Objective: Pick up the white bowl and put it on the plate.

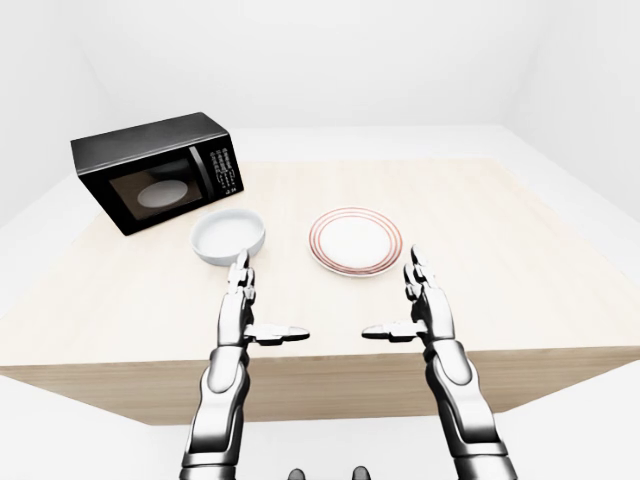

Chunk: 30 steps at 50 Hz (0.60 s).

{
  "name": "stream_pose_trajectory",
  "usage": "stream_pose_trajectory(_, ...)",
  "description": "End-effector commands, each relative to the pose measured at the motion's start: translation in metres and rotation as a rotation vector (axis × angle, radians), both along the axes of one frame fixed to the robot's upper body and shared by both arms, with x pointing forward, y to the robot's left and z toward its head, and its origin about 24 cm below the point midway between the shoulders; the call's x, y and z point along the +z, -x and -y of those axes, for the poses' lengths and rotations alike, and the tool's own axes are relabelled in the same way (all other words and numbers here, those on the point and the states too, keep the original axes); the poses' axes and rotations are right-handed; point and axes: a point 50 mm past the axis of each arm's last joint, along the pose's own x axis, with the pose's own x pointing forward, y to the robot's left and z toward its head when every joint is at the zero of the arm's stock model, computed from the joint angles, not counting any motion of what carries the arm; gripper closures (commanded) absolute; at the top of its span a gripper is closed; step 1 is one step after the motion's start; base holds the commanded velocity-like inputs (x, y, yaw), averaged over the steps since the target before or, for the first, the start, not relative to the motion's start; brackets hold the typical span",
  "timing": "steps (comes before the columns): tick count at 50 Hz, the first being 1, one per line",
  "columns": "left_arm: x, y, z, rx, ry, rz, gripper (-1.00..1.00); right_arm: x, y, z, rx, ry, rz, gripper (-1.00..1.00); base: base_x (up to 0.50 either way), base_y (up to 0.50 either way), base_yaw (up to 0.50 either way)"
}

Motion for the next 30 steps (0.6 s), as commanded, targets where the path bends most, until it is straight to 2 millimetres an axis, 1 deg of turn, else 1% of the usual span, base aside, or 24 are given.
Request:
stream_pose_trajectory(1, 0.0001, -0.0001, -0.0069, 0.000, 0.000, 0.000, -1.00, -0.0012, 0.0028, 0.0020, 0.018, 0.000, -0.008, -1.00, 0.00, 0.00, 0.00)
stream_pose_trajectory(3, 0.0001, -0.0001, -0.0069, 0.000, 0.000, 0.000, -1.00, -0.0042, 0.0021, 0.0013, 0.020, 0.007, -0.014, -1.00, 0.00, 0.00, 0.00)
stream_pose_trajectory(17, 0.0001, -0.0001, -0.0069, 0.000, 0.000, 0.000, -1.00, -0.0064, 0.0043, 0.0004, 0.017, 0.021, -0.014, -1.00, 0.00, 0.00, 0.00)
stream_pose_trajectory(30, 0.0001, -0.0001, -0.0069, 0.000, 0.000, 0.000, -1.00, -0.0079, 0.0055, -0.0031, 0.026, 0.024, -0.014, -1.00, 0.00, 0.24, 0.00)
